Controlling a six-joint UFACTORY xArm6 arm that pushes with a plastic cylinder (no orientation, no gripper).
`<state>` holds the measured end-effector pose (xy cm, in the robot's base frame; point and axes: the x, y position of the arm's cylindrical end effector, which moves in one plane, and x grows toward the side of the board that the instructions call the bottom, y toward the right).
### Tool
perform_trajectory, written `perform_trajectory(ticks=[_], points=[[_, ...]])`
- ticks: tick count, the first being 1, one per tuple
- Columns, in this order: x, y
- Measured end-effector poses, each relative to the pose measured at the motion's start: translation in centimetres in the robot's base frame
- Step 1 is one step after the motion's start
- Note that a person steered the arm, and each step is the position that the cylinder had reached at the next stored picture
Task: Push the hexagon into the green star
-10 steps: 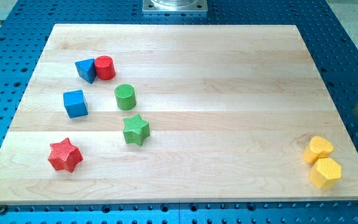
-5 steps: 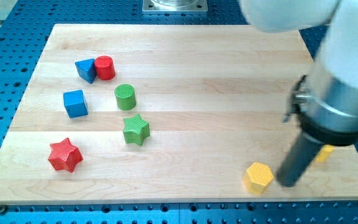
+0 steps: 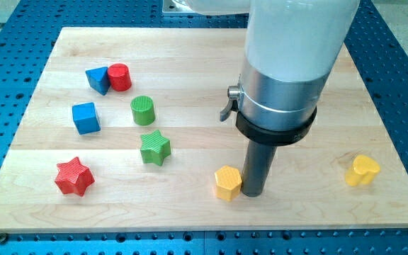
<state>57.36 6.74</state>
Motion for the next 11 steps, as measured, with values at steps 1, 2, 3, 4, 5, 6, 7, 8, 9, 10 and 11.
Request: perform_trajectory(ticks=[1, 2, 3, 4, 5, 6, 7, 8, 9, 10, 11], points=[[0.0, -0.5], [0.0, -1.5], [0.0, -2.4], [0.0, -3.8], [0.0, -5.3], [0.0, -6.6], [0.2, -8.1], [0.7, -9.3], [0.7, -10.1], [1.1, -11.8], [1.0, -13.8]])
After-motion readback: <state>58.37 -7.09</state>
